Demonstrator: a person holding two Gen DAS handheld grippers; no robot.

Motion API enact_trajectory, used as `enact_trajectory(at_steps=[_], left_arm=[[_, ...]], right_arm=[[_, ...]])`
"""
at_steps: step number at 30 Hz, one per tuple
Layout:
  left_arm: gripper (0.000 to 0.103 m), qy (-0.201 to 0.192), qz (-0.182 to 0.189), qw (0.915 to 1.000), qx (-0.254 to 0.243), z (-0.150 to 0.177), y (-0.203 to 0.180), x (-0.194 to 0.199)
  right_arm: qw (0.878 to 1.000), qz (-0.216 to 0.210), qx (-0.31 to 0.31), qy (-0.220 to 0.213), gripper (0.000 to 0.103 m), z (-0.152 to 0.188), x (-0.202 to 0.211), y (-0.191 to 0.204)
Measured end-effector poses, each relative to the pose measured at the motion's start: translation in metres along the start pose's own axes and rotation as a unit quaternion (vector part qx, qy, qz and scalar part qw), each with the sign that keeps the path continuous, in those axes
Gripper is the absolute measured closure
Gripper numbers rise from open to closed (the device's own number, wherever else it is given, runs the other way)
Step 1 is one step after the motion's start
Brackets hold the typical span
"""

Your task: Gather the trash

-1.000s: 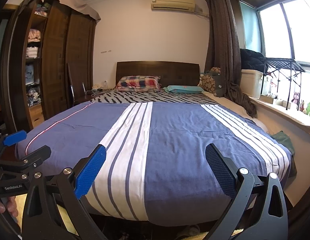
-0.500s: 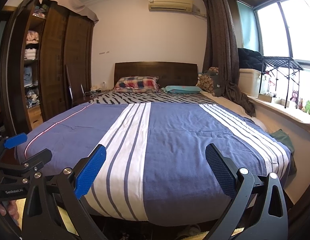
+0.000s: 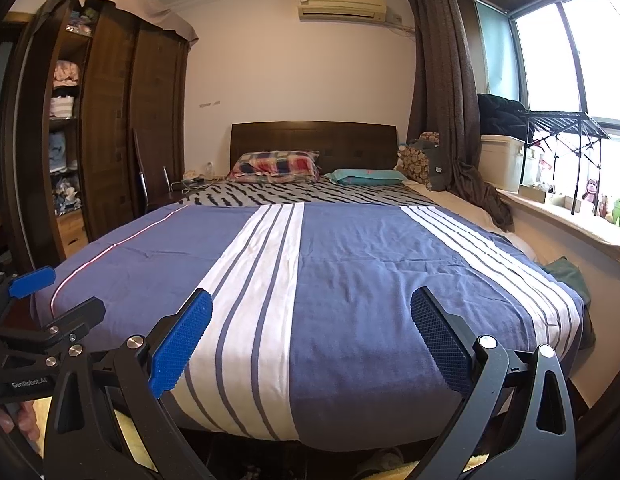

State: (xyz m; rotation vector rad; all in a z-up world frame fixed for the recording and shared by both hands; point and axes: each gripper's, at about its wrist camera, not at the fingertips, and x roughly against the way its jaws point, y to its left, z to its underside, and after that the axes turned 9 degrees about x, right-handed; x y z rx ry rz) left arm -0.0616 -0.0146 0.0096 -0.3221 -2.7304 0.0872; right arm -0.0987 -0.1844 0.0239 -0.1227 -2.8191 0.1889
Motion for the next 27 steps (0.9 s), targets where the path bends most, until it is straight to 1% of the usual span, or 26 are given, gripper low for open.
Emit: enact_trajectory(at_steps=[27], left_arm=[[0.008, -0.002, -0.002, 1.0, 0.006, -0.001, 0.0008, -0.0016]], right_arm=[[1.0, -0.003, 0.002, 0.005, 0.003, 0.0017, -0.0019, 0.0013]])
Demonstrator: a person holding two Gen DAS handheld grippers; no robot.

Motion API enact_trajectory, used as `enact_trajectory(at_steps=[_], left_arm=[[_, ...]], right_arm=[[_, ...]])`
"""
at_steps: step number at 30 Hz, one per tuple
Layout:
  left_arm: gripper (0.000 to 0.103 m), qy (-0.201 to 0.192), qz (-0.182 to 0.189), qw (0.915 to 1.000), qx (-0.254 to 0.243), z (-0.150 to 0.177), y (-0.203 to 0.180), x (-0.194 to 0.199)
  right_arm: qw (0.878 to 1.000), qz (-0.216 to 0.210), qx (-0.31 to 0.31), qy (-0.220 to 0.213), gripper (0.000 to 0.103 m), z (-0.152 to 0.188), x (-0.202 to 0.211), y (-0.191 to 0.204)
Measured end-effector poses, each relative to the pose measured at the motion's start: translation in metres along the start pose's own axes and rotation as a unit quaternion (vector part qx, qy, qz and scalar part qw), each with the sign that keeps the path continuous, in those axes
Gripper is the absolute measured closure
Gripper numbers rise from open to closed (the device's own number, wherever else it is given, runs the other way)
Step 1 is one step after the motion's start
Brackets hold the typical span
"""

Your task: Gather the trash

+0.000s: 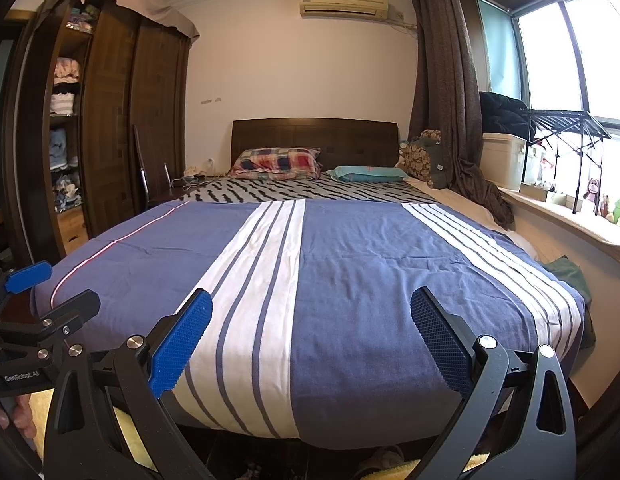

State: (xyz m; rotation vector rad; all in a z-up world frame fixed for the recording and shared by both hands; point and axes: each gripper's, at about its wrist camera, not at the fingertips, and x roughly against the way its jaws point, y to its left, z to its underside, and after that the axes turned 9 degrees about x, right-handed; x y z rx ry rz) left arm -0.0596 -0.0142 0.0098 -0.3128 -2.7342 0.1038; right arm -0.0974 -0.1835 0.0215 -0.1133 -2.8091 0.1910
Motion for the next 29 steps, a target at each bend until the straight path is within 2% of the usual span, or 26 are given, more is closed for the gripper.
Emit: enact_trajectory(at_steps=[7, 23, 29], left_arm=[[0.008, 0.004, 0.01, 0.9996, 0.025, -0.002, 0.008, -0.002], [0.008, 0.018, -0.027, 0.999, 0.032, -0.002, 0.014, -0.013], [0.008, 0.033, -0.022, 0.9981, 0.048, -0.003, 0.02, -0.017]], right_arm=[[1.0, 0.003, -0.003, 0.003, 0.003, 0.0, -0.004, -0.003], [1.0, 0.001, -0.005, 0.014, 0.003, 0.0, -0.015, -0.005], [1.0, 0.002, -0.005, 0.014, 0.003, 0.001, -0.015, -0.006]])
